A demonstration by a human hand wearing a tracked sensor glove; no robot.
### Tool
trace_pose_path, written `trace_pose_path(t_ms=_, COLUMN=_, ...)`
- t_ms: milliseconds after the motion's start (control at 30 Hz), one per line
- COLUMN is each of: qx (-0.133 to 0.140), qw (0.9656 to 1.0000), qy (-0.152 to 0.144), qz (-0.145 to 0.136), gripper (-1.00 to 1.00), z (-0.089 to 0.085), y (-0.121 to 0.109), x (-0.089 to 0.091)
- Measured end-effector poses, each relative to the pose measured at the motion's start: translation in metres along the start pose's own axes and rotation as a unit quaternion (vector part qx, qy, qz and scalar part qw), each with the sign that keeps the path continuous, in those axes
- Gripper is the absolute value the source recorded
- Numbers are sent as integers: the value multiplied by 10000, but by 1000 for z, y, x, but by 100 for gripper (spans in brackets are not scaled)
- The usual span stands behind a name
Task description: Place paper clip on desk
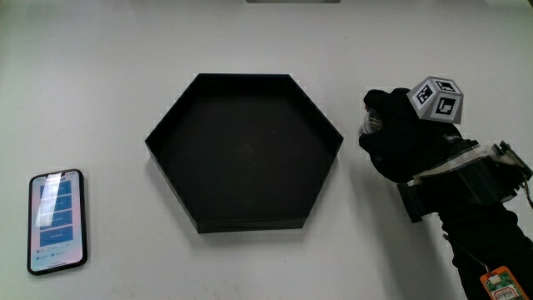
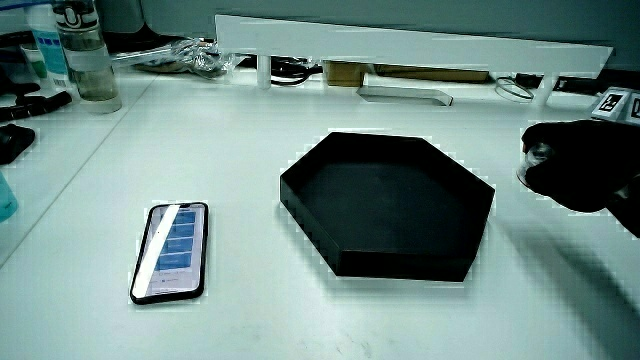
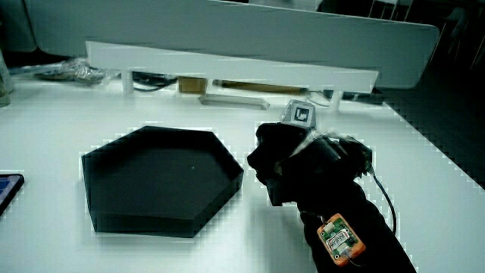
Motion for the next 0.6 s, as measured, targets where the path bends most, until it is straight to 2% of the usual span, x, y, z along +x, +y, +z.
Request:
trace_pose_path(t_ms=100, qx=42, qw=10000, qy=36, qz=-70, gripper=0, z=1, y=-1, x=4)
trace_pose_path(t_ms=167, qx=42, qw=9999, qy=-62, qz=-116, gripper=0, z=-1, y=0, x=6)
trace_pose_path(t_ms=233, qx=-84, qw=9998, qy=30, qz=-164, gripper=0, z=-6, y=4, x=11)
trace_pose_path(t_ms=267, qx=-48, qw=9999, qy=61, qz=-152, gripper=0, z=-8, y=4, x=12)
trace_pose_path(t_ms=333, qx=-206, qw=9994, qy=41, qz=-279, gripper=0, z=-16, y=10, x=18)
trace_pose_path(t_ms=400, qx=-173, qw=9995, qy=70, qz=-267, gripper=0, z=-21, y=9, x=19)
trace_pose_path(t_ms=433, qx=-231, qw=9989, qy=25, qz=-418, gripper=0, z=-26, y=13, x=23)
trace_pose_path(t_ms=500, qx=-355, qw=9984, qy=107, qz=-428, gripper=0, z=-31, y=15, x=28)
trace_pose_path(t_ms=533, qx=-304, qw=9979, qy=20, qz=-570, gripper=0, z=-34, y=18, x=32)
trace_pose_path(t_ms=567, qx=-345, qw=9980, qy=71, qz=-523, gripper=0, z=-35, y=18, x=33)
trace_pose_path(t_ms=600, qx=-465, qw=9970, qy=144, qz=-597, gripper=0, z=-38, y=20, x=36)
